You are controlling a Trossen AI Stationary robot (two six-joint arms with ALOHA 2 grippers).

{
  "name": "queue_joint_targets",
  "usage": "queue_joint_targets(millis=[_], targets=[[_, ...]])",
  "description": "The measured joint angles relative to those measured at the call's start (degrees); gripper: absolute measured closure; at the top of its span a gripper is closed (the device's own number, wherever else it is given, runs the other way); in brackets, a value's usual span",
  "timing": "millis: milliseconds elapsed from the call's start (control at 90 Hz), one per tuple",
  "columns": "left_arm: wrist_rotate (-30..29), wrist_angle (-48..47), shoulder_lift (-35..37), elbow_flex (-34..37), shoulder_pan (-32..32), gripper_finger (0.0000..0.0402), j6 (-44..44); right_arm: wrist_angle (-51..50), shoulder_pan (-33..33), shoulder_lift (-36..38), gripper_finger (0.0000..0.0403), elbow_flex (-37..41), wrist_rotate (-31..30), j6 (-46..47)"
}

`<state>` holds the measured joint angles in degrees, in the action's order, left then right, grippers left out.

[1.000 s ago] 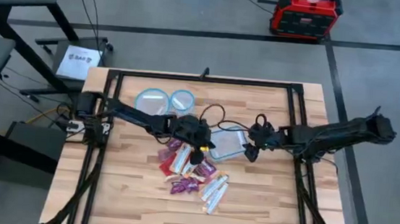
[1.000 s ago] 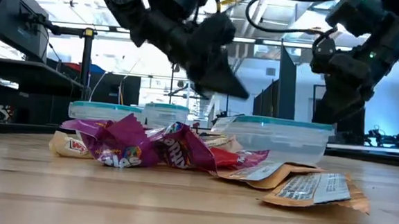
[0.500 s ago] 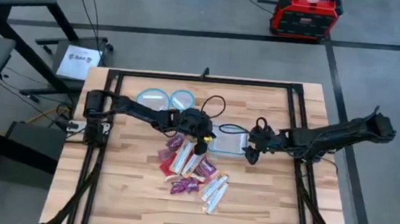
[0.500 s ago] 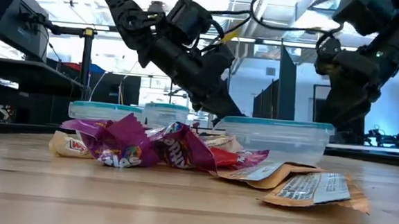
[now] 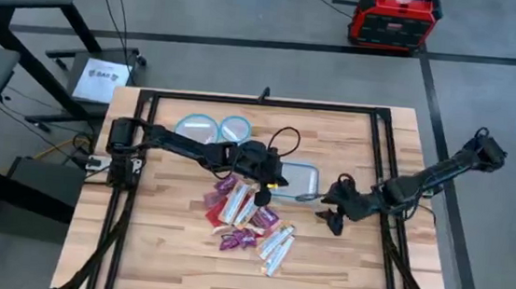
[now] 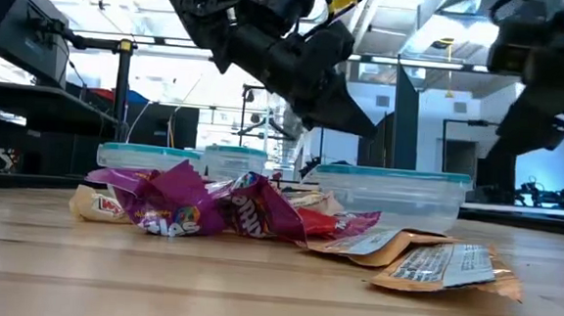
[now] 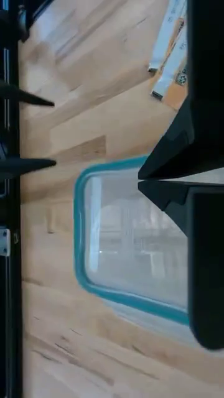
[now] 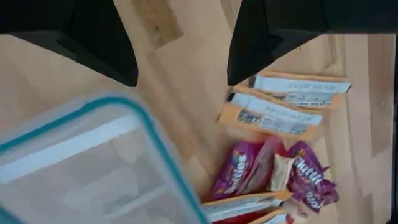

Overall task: Sort candy
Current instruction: Open the rectangular transparent bin

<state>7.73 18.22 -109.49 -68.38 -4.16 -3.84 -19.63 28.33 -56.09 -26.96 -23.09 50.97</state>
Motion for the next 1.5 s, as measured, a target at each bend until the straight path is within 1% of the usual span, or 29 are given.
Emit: queue_joint_targets(millis=[133, 300, 500, 667, 1000, 1167, 1300, 1500], targets=[[0.00, 0.02, 0.00, -0.13, 0.00, 0.0402, -0.02, 0.46, 4.20, -2.34, 0.0168, 0.00, -4.34, 4.16], [0.00, 0.03, 0.00, -0.13, 0.00, 0.0402, -0.04, 5.45, 7.63, -6.16, 0.0168, -0.05, -8.94, 5.99], [0.01, 0.07, 0.00, -0.13, 0.00, 0.0402, -0.97, 8.32, 7.88, -11.22, 0.0168, -0.07, -7.61, 5.85], [0.00, 0.07, 0.00, -0.13, 0.00, 0.0402, -1.51, 11.11, 7.55, -14.51, 0.0168, -0.07, -7.33, 9.92], [0.02, 0.08, 0.00, -0.13, 0.01, 0.0402, -1.53, 18.82, 7.61, -19.57, 0.0168, -0.07, -8.09, 7.62], [0.02, 0.08, 0.00, -0.13, 0.02, 0.0402, -1.53, 19.72, 7.69, -20.89, 0.0168, -0.07, -9.21, 7.44], [0.04, 0.06, 0.00, -0.13, 0.02, 0.0402, -1.53, 21.48, 8.59, -21.20, 0.0168, -0.07, -12.34, 6.89], [0.13, -0.27, 0.00, -0.13, 0.17, 0.0402, -1.96, 21.65, 10.45, -21.20, 0.0168, -0.07, -19.54, 5.78]])
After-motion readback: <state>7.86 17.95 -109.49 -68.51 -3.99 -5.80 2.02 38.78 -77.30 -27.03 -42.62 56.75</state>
